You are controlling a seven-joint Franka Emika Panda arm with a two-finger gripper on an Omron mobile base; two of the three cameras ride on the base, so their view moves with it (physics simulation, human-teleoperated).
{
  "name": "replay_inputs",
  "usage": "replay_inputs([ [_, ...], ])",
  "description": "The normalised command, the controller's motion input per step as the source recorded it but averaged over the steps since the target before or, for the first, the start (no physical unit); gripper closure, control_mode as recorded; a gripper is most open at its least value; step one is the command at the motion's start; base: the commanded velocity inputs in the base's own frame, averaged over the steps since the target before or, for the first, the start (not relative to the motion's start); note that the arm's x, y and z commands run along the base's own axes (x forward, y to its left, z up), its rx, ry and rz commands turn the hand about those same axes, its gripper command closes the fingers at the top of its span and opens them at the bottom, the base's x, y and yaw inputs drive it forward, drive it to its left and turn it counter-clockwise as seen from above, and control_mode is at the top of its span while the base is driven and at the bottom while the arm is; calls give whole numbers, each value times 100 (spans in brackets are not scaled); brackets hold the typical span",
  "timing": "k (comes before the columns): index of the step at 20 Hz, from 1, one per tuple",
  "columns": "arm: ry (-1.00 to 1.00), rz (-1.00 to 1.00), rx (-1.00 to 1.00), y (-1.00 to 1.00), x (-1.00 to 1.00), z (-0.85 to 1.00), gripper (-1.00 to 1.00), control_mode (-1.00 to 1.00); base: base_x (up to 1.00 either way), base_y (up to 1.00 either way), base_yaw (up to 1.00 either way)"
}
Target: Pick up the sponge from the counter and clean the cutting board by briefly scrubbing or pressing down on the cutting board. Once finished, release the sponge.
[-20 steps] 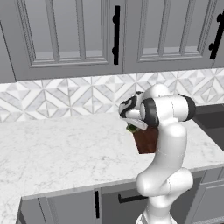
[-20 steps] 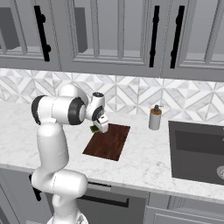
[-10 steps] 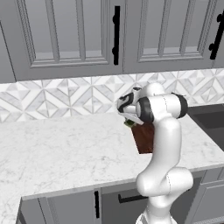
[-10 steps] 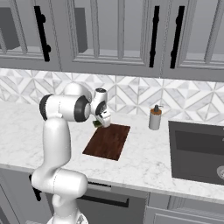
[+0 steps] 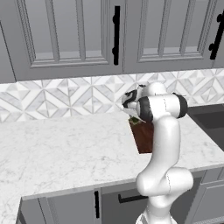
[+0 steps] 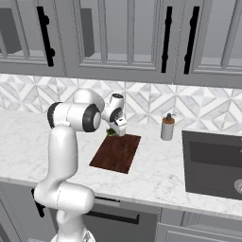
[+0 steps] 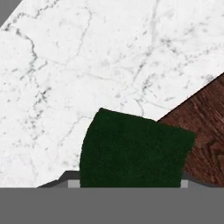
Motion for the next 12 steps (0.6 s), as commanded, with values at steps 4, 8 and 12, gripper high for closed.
replay_inputs([
  [4, -1, 0, 0, -25, -34, -23, 100, -100, 0, 0, 0],
  [8, 0, 0, 0, -3, -8, -44, 100, -100, 0, 0, 0],
  [12, -7, 0, 0, -9, -46, -26, 100, -100, 0, 0, 0],
])
